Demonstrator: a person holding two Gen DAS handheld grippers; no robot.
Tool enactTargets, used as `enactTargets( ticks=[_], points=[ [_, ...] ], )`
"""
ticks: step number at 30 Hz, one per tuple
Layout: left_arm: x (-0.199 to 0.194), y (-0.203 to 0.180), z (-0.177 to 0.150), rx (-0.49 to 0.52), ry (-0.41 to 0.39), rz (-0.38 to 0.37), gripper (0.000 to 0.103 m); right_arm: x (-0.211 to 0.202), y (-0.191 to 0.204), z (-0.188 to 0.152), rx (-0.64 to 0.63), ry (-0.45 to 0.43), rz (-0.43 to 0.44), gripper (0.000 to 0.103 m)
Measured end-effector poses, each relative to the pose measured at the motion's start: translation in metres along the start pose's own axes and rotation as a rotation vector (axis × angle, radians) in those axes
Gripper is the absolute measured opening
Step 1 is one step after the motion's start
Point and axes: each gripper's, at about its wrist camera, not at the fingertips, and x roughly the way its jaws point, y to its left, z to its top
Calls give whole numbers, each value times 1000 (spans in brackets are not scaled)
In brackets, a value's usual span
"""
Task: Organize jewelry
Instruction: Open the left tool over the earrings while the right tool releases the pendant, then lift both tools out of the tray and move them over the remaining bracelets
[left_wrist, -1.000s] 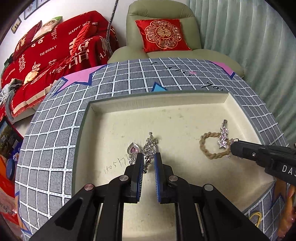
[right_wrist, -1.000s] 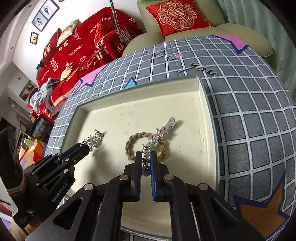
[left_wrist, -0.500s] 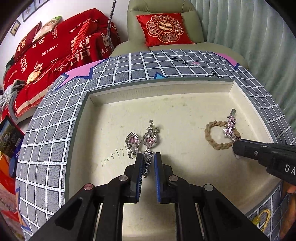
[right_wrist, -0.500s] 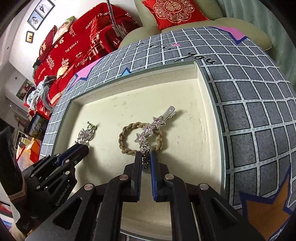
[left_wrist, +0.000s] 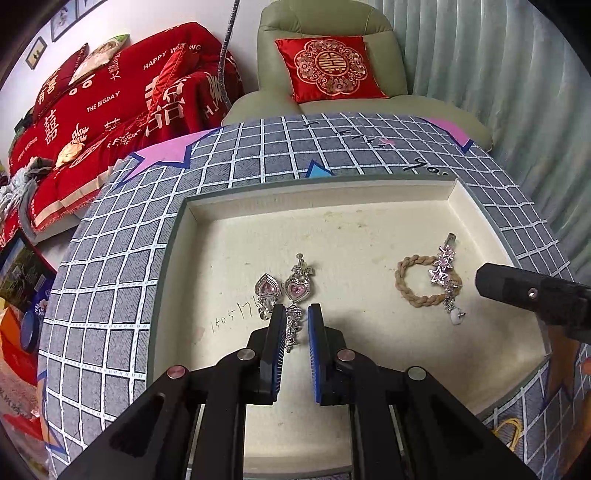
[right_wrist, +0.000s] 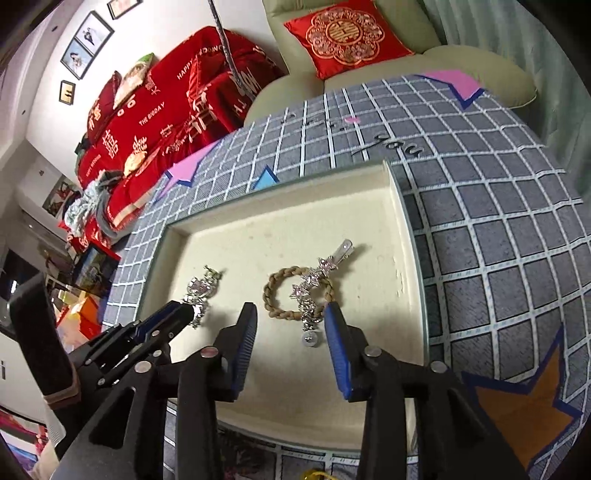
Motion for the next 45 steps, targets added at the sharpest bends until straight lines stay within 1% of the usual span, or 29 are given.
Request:
enactTargets(
  ticks=[1,3,8,9,10,11,12,13,15,17,19,20,22,26,29,31,36,41,45],
  points=[
    [-1,1,0,-1,0,2,21,-2,0,0,-1,-2,-1,45],
    [-1,2,1,-8,5,3,21,-6,2,-1,-2,-3,-5,56],
    [-2,5,0,-29,12,-12,21,-14,5,-3,-14,-16,-23,57],
    [-1,5,0,-31,14,-13,33,-17,6,-2,-19,-22,-26,57],
    [-1,6,1,-34,16,-10,86,-19,6,-2,-21,-28,-29,57],
    [-4,7,1,-47,5,17,103,-22,6,-1,-24,-37,-34,60],
    [-9,7,1,-51,-29,33,103,-26,5,-1,-24,-45,-37,64],
    [-11,6,2,-40,-41,38,103,-29,4,-1,-23,-51,-38,66],
    [-13,5,4,-34,-39,26,103,-34,4,-1,-25,-62,-38,67],
    [-17,6,5,-35,-52,35,103,-38,4,-1,-22,-63,-38,68],
    [-22,6,3,-28,-57,38,103,-42,5,-2,-16,-64,-33,82],
    [-26,5,2,-20,-61,37,103,-46,6,-4,-14,-69,-27,87],
    [-35,5,-5,-7,-75,37,103,-53,7,-8,-16,-78,-22,92],
    [-56,5,-23,8,-97,32,103,-64,15,-18,-46,-93,-32,93],
    [-68,6,-35,16,-99,21,103,-75,19,-27,-51,-113,-32,94],
    [-75,4,-42,25,-97,14,103,-83,18,-34,-38,-120,-22,102],
    [-97,1,-61,38,-112,-1,103,-98,19,-51,-28,-132,-11,103],
    [-112,3,-77,28,-113,-15,103,-114,28,-65,-65,-114,-30,103],
    [-116,7,-88,16,-101,-14,103,-126,34,-79,-90,-108,-36,103]
  ],
)
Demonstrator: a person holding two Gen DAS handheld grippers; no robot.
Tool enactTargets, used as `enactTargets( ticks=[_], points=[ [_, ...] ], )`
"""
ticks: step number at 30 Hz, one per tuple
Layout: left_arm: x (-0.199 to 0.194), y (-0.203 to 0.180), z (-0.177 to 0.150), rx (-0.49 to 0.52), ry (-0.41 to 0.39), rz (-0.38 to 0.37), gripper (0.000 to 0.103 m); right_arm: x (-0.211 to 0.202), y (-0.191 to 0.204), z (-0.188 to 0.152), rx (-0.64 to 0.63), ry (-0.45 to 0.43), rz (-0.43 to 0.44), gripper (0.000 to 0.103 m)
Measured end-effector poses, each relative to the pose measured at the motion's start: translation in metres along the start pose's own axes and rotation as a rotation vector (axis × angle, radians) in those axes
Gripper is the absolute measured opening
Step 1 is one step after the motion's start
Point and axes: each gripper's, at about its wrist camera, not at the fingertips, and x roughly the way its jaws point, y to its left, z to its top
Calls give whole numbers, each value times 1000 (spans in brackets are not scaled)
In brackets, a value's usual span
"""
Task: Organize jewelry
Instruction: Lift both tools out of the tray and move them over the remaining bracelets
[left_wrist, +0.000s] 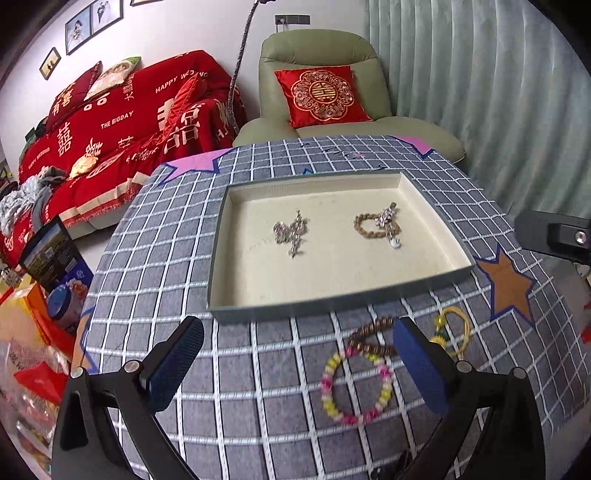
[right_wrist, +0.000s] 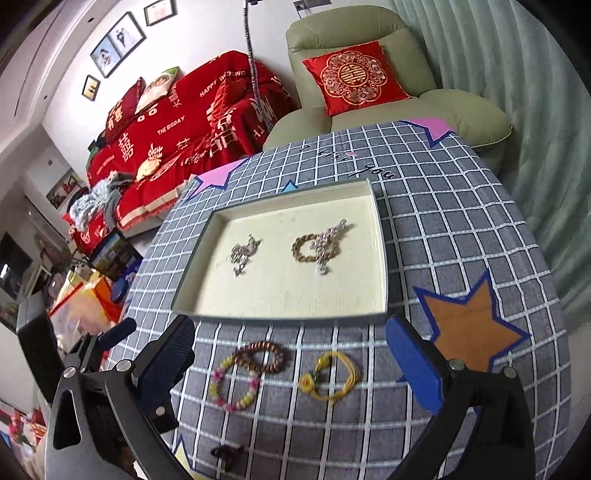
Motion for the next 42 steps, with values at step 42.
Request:
enactTargets(
  ticks=[42],
  points=[
    [53,2,-52,15,175,3,103,59,-45,-67,-39,192,-270,101]
  ],
)
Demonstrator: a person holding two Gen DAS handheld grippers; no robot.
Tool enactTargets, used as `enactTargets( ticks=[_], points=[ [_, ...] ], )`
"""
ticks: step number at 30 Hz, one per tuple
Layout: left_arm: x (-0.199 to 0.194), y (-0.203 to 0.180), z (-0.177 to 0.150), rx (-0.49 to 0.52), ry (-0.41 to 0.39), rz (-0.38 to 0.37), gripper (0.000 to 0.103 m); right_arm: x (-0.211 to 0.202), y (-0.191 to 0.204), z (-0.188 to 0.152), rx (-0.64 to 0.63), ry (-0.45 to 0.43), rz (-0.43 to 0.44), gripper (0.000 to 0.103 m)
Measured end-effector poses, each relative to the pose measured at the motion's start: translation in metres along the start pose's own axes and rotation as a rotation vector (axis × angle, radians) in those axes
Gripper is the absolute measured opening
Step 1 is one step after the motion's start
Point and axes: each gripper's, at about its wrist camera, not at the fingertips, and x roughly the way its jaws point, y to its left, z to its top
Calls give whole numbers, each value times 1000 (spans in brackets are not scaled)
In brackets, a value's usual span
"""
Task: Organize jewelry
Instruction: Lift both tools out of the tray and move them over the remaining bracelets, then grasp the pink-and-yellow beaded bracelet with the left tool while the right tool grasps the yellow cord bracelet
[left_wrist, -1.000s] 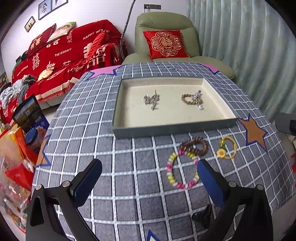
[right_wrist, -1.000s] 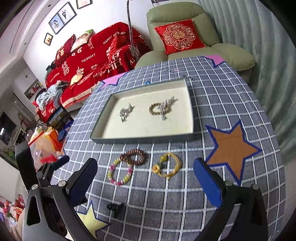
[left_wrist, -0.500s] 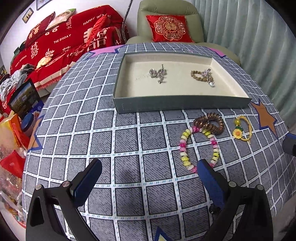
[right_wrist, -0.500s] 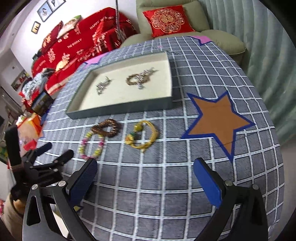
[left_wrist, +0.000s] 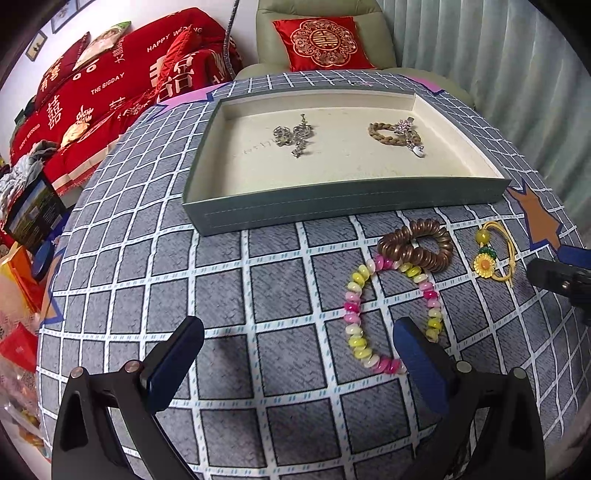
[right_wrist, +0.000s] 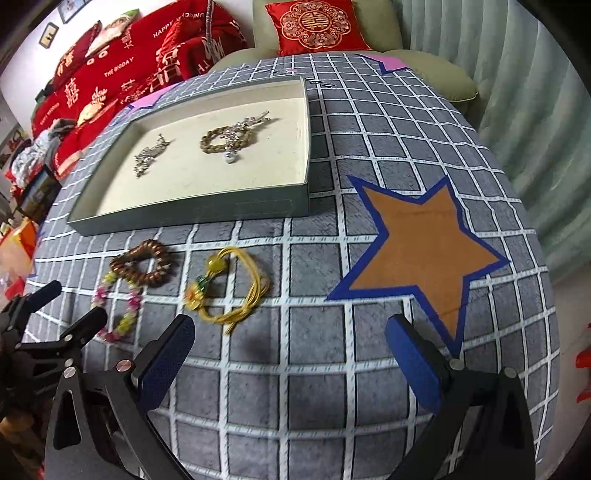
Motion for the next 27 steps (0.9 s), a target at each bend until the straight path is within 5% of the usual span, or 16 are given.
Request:
enactTargets(
  ticks=[12,19,27],
  points=[
    [6,-14,5,44,7,-11,103,21,23,8,-121,-9,-74,81],
    [4,-24,8,65,2,-53,89,21,36,10,-169,-30,-69,71],
    [2,-26,9,99,6,-51,87,22,39,9,-217,-51,-40,66]
  ],
)
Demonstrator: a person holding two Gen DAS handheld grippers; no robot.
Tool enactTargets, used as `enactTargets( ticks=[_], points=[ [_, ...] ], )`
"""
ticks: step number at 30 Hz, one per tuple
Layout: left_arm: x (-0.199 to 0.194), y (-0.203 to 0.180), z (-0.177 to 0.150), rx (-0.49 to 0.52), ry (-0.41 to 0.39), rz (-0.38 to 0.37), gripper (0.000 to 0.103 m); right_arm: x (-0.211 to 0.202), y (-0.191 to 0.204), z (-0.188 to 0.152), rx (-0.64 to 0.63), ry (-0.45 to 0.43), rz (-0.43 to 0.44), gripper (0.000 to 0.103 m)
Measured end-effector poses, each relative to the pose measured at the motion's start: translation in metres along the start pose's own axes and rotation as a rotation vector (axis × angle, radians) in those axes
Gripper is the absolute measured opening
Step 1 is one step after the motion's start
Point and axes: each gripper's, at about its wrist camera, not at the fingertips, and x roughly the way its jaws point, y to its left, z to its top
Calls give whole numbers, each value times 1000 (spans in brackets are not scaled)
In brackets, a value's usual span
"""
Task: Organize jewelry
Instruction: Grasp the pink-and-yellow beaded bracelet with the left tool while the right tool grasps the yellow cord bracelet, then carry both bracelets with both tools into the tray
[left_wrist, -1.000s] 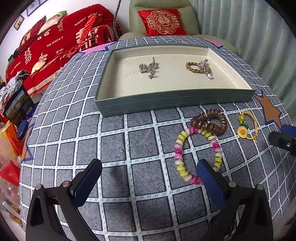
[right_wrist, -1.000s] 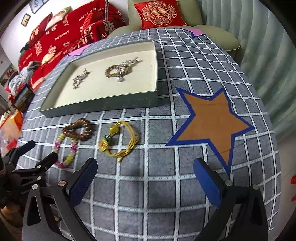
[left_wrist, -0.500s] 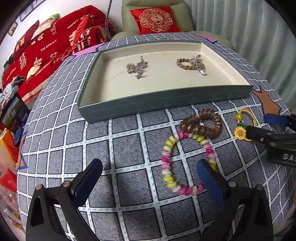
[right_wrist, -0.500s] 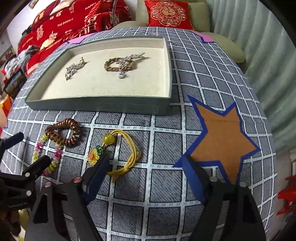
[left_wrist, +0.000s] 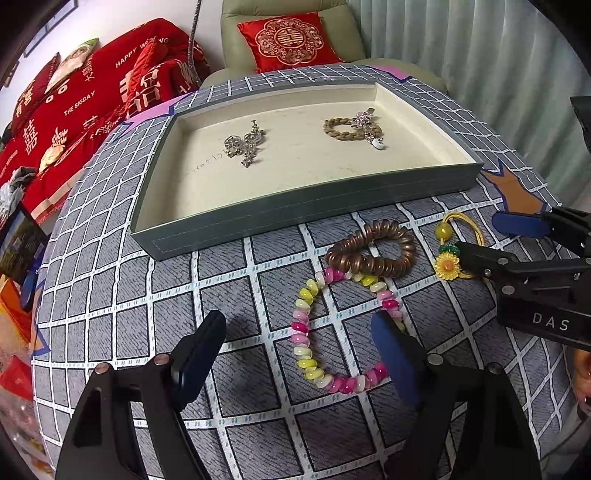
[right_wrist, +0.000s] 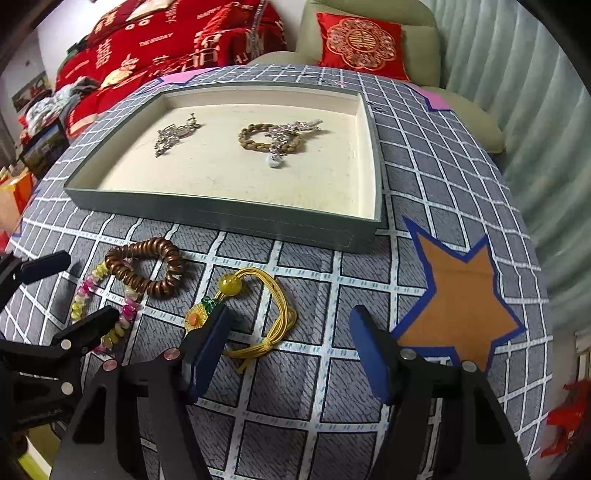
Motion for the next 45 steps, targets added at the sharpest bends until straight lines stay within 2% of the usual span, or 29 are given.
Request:
enactTargets(
  ticks=[1,5,8,10,11,12,13,16,27,38,45],
  points=[
    [-1,0,0,1,-1,-12,81,-1,1,1,-11,1,5,65],
    [-3,-3,-2,12,-8,-25,74,-2,7,2,-33,10,22,52],
    [-4,-5,-2,13,-5,-52,62,-3,11,3,-33,17,31,40],
    [-6,-9,-2,32,-10,-65,39,-3,14,3,-36,19,35,32],
    [-7,-11,-1,39,-9,-63,36,-3,15,3,-39,20,38,25],
    [-7,-13,-1,45,-8,-63,24,-3,18,4,-42,20,42,15],
    [-7,-15,-1,52,-6,-61,18,-3,19,3,-44,21,42,7],
    [-9,-16,-2,48,-7,-49,18,-4,21,2,-31,16,34,5],
    [-23,14,-12,-52,-36,-38,18,-23,-1,-1,76,-18,102,5],
    [-44,36,-16,-147,-87,-87,18,-45,-23,-6,208,-57,214,5],
    [-57,34,-11,-143,-119,-99,18,-60,-40,-6,260,-77,246,5]
  ],
)
